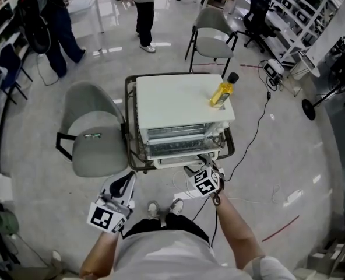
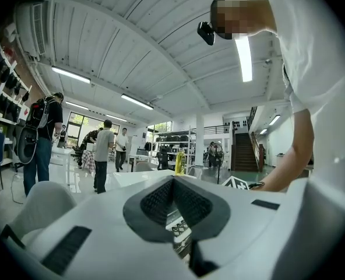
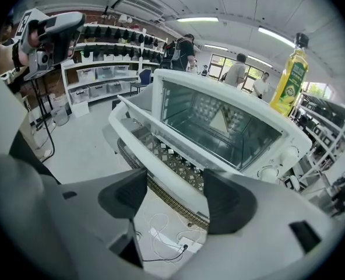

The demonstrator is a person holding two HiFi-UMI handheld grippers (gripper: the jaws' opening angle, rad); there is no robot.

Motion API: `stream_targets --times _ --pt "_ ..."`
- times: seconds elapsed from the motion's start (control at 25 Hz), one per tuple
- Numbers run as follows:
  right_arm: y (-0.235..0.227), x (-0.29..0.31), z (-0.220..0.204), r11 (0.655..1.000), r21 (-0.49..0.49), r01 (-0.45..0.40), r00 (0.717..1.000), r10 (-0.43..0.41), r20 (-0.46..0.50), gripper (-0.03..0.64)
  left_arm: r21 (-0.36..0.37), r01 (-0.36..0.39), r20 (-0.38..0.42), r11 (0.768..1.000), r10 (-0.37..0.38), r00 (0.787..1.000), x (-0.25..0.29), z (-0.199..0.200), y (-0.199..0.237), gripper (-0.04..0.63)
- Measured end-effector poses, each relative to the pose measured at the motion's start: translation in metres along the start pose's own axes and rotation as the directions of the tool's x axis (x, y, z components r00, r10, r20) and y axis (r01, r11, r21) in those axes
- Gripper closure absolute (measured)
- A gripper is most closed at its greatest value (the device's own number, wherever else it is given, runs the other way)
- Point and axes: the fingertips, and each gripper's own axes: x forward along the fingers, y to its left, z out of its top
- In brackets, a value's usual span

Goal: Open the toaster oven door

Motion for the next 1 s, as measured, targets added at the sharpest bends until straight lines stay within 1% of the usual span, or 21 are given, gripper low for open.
stream_targets --times 0.12,0.24,0.4,0.44,0.56,0.68,1.0 --pt "0.002 0.000 -0.003 1.000 0.029 0.008 1.000 -0.008 -0.004 0.313 -0.007 0.006 -0.006 1.000 -0.006 1.000 -0.002 0.000 -0.001 0.580" --pt "0.001 0.001 -0.004 0.999 0.028 0.020 1.000 -0.020 -0.011 0.308 -0.008 0.004 -0.007 1.000 -0.004 1.000 -0.002 -0.002 0.001 0.580" --pt "0.002 0.000 -0.002 0.995 -0.052 0.086 0.995 -0.089 -0.042 0.308 -0.012 0.003 -0.015 1.000 -0.003 1.000 -0.005 -0.003 0.003 0.580" --pt "0.002 0.000 -0.001 0.994 -0.049 0.097 0.994 -0.099 -0.039 0.308 -0.008 0.003 -0.013 1.000 -0.003 1.000 -0.006 -0.003 0.003 0.580" --pt "0.005 0.001 -0.004 0.996 0.022 0.086 0.996 -0.086 -0.032 0.308 -0.011 0.005 -0.013 1.000 -0.005 1.000 -0.007 -0.005 0.003 0.580" --pt "0.008 -0.003 -0.008 0.995 0.060 0.077 0.997 -0.075 -0.030 0.308 -0.015 0.009 -0.013 1.000 -0.009 1.000 -0.007 -0.007 0.001 0.580" --pt "0.019 -0.007 -0.015 0.992 0.101 0.070 0.997 -0.067 -0.030 0.305 -0.028 0.024 -0.019 0.999 -0.025 1.000 -0.006 -0.010 0.001 0.580"
